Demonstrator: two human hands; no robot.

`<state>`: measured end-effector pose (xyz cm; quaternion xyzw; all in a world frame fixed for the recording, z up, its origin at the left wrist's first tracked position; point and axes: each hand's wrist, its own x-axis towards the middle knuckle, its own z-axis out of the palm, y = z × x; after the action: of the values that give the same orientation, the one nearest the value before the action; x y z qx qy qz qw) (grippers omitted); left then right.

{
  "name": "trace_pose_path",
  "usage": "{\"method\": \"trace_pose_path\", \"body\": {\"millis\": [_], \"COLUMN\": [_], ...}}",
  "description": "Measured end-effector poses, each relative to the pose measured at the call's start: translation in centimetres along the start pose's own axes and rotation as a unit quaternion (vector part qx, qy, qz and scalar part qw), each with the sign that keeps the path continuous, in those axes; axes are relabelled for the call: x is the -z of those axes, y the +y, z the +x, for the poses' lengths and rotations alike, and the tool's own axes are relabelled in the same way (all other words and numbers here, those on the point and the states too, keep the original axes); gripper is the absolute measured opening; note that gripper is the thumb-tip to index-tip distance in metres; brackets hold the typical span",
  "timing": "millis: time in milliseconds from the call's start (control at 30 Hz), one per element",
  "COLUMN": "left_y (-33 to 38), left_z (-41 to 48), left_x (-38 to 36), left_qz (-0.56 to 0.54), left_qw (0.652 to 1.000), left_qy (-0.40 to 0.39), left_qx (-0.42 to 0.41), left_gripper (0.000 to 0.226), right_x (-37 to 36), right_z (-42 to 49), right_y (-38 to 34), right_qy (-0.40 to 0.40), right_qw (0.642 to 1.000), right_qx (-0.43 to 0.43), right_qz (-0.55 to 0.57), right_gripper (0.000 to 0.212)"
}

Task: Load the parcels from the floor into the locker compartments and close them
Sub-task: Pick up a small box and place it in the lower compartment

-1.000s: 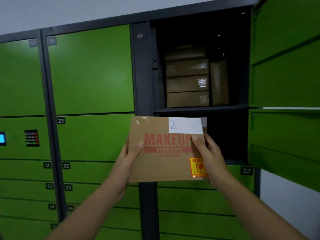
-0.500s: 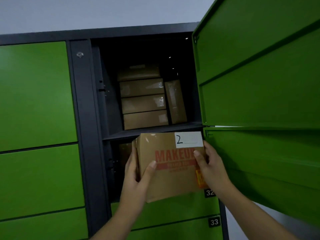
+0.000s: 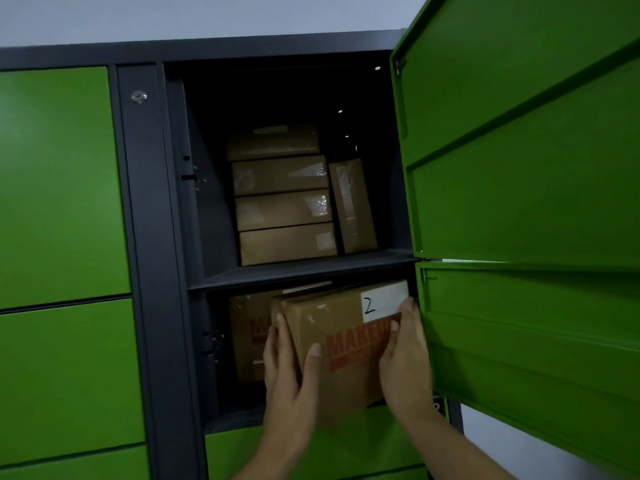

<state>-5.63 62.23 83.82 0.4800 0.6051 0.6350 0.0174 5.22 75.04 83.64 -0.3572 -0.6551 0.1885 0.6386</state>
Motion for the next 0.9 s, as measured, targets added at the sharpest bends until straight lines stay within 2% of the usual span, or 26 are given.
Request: {"method": "trace_pose_path", "body": {"millis": [133, 267, 300, 400, 500, 633, 767, 833, 900], "left_y": [0.3, 1.1, 1.2, 1.1, 0.7, 0.6, -0.3, -0.9, -1.5], "left_z": [-1.1, -1.3, -1.0, 0.7, 2.6, 4.2, 4.8, 5.1, 5.6], "left_x": [-1.3, -2.5, -2.9, -3.8, -4.4, -5.3, -6.1, -6.6, -7.1], "left_qz": [0.075, 0.096, 0.105, 0.11, 0.127, 0.111, -0.062, -0.052, -0.04], "left_qw": [0.997, 0.994, 0.993, 0.992, 0.987, 0.991, 0.998, 0.997, 0.995], "left_qy": [0.02, 0.045, 0.042, 0.036, 0.038, 0.056, -0.021, -0.056, -0.075], "left_qx": [0.007, 0.022, 0.026, 0.055, 0.089, 0.05, 0.009, -0.021, -0.054], "left_gripper": [0.063, 0.063, 0.064, 0.077, 0.084, 0.061, 0.028, 0.024, 0.032], "right_x": [0.4, 1.7, 2.1, 3.4, 3.7, 3.4, 3.7, 3.4, 2.7], "right_z": [0.7, 0.0, -0.2, 0.3, 0.6, 1.5, 2.0, 1.4, 0.8], "right_y": [-0.9, -2.7, -3.0, -3.2, -3.2, -2.0, -1.1, -0.4, 0.3], "right_qy": [0.004, -0.017, -0.042, -0.113, -0.163, -0.194, -0.132, -0.112, -0.097], "right_qw": [0.999, 0.998, 0.995, 0.982, 0.973, 0.975, 0.989, 0.993, 0.988], "right_qx": [0.009, -0.029, -0.045, -0.072, -0.041, -0.013, 0.008, 0.033, 0.086], "right_qz": [-0.043, 0.049, 0.079, 0.133, 0.157, 0.107, 0.071, 0.005, -0.088], "right_gripper": [0.056, 0.047, 0.05, 0.082, 0.092, 0.077, 0.058, 0.076, 0.084]}}
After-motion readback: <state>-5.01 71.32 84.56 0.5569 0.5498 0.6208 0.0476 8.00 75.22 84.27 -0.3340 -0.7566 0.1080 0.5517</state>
